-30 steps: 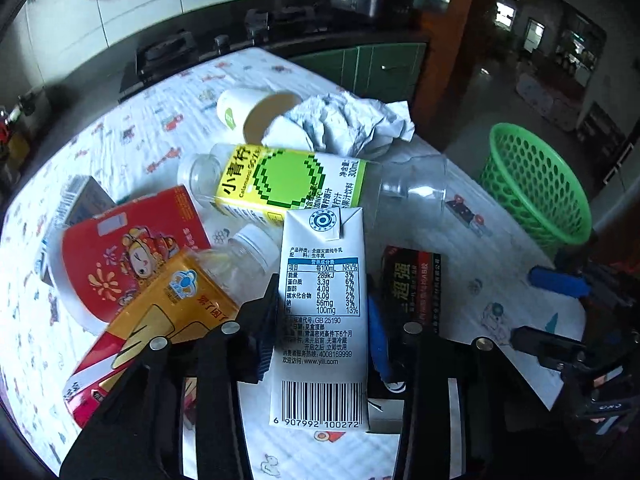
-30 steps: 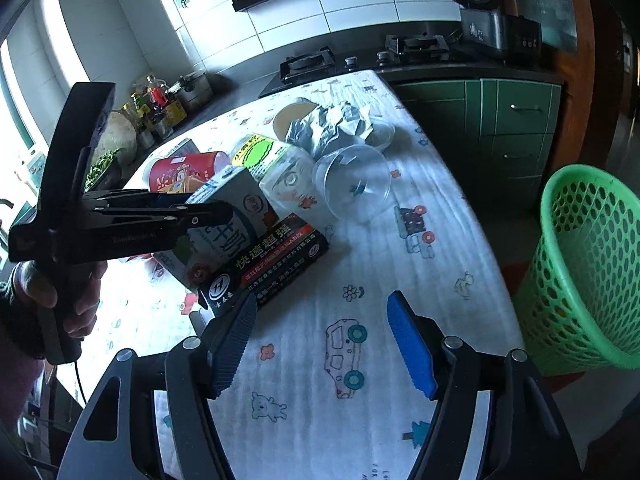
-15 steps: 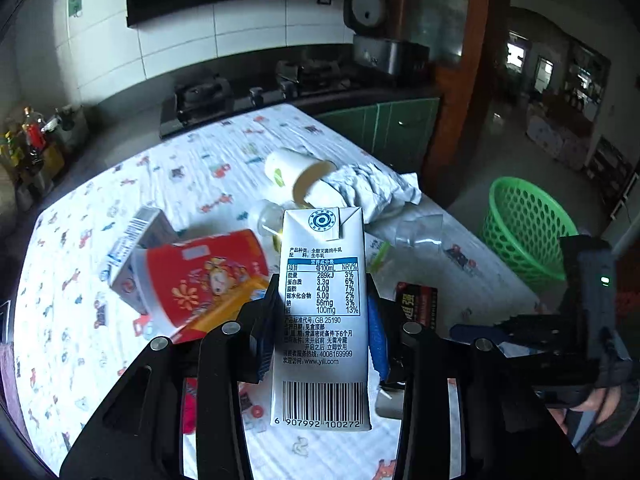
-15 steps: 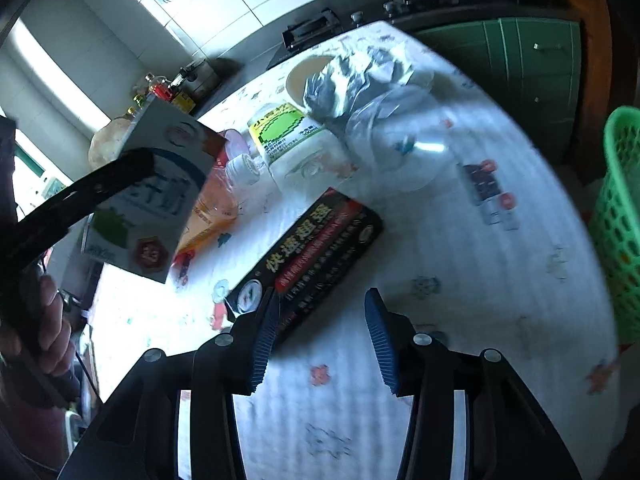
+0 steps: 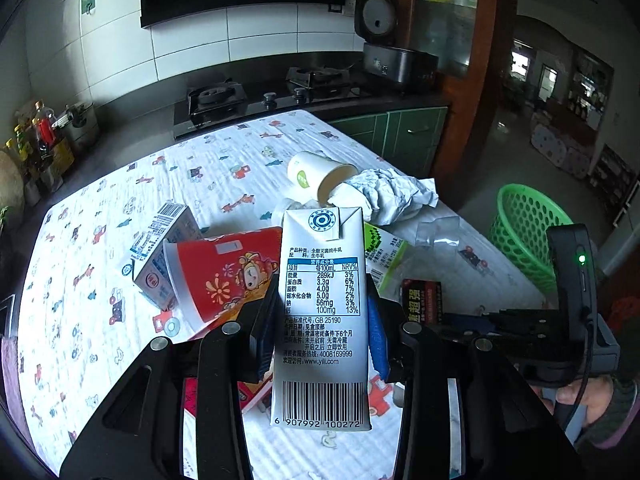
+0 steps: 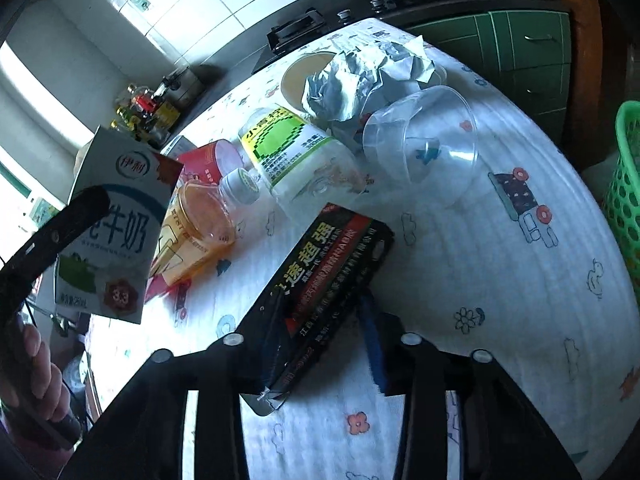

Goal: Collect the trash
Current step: 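Grasp the black glue box with the right gripper and lift it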

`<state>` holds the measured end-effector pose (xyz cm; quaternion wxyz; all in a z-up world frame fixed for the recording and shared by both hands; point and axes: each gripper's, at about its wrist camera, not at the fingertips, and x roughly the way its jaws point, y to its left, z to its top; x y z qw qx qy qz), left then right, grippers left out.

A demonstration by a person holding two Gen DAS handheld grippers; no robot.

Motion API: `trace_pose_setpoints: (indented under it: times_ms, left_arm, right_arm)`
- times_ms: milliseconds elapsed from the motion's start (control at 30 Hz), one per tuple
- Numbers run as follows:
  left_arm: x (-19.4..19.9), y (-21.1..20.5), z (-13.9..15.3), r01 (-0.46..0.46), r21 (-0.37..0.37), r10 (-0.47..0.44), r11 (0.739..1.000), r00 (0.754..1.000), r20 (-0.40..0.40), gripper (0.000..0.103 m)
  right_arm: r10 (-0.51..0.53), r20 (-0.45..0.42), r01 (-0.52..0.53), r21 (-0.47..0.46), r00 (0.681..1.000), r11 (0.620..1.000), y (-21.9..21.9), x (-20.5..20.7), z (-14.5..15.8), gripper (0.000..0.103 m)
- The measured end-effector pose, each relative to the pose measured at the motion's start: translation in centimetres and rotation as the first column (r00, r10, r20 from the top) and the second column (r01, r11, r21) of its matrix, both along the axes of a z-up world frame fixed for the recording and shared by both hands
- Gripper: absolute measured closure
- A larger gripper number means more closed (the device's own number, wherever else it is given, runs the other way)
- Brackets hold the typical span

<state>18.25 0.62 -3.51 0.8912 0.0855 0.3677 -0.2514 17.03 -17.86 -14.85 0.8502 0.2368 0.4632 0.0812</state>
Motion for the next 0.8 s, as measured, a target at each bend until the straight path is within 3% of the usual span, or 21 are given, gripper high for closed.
trace_pose_setpoints:
  times_ms: [133, 233, 300, 333, 367, 433, 800]
  left_arm:
    - [0.4, 0.6, 0.1, 0.004, -0.019, -0.004, 1.000, 1.000, -0.003, 0.065]
    - [0.7, 1.0, 0.1, 0.015, -0.037, -0.015, 0.999, 1.000, -0.003, 0.065]
    - [0.8, 1.4, 0.3, 0.023, -0.056, -0.023, 0.998, 1.000, 0.002, 0.065]
    - [0.9, 1.5, 0.4, 0.024, -0.062, -0.023, 0.998, 1.000, 0.005, 0.065]
    - [1.0, 1.8, 0.6, 0.025, -0.069, -0.024, 0.997, 1.000, 0.010, 0.065]
    - [1.2, 2.4, 0.8, 0.024, -0.081, -0.023, 0.996, 1.000, 0.014, 0.065]
    - [2.3, 5.0, 0.8, 0.016, -0.109, -0.014, 0.994, 1.000, 0.019, 0.065]
  right_arm:
    - [-0.014, 0.031, 0.015, -0.022, 0.999, 1.000, 0.3, -0.1, 0.8, 0.102]
    - [-0.001, 0.034, 0.004, -0.069, 0.999, 0.998, 1.0, 0.0, 1.1, 0.102]
    - [-0.003, 0.028, 0.005, -0.087, 1.000, 0.996, 1.2, 0.0, 1.2, 0.097]
    - [-0.014, 0.023, 0.015, -0.081, 1.000, 0.997, 1.4, 0.0, 1.3, 0.081]
    - [-0.017, 0.019, 0.018, -0.077, 1.000, 0.997, 1.5, 0.0, 1.3, 0.058]
    - [-0.030, 0.020, 0.032, -0.090, 0.999, 0.995, 2.0, 0.2, 1.6, 0.046]
    - [-0.113, -0.090, 0.089, -0.228, 0.990, 0.970, 5.8, 3.2, 0.6, 0.038]
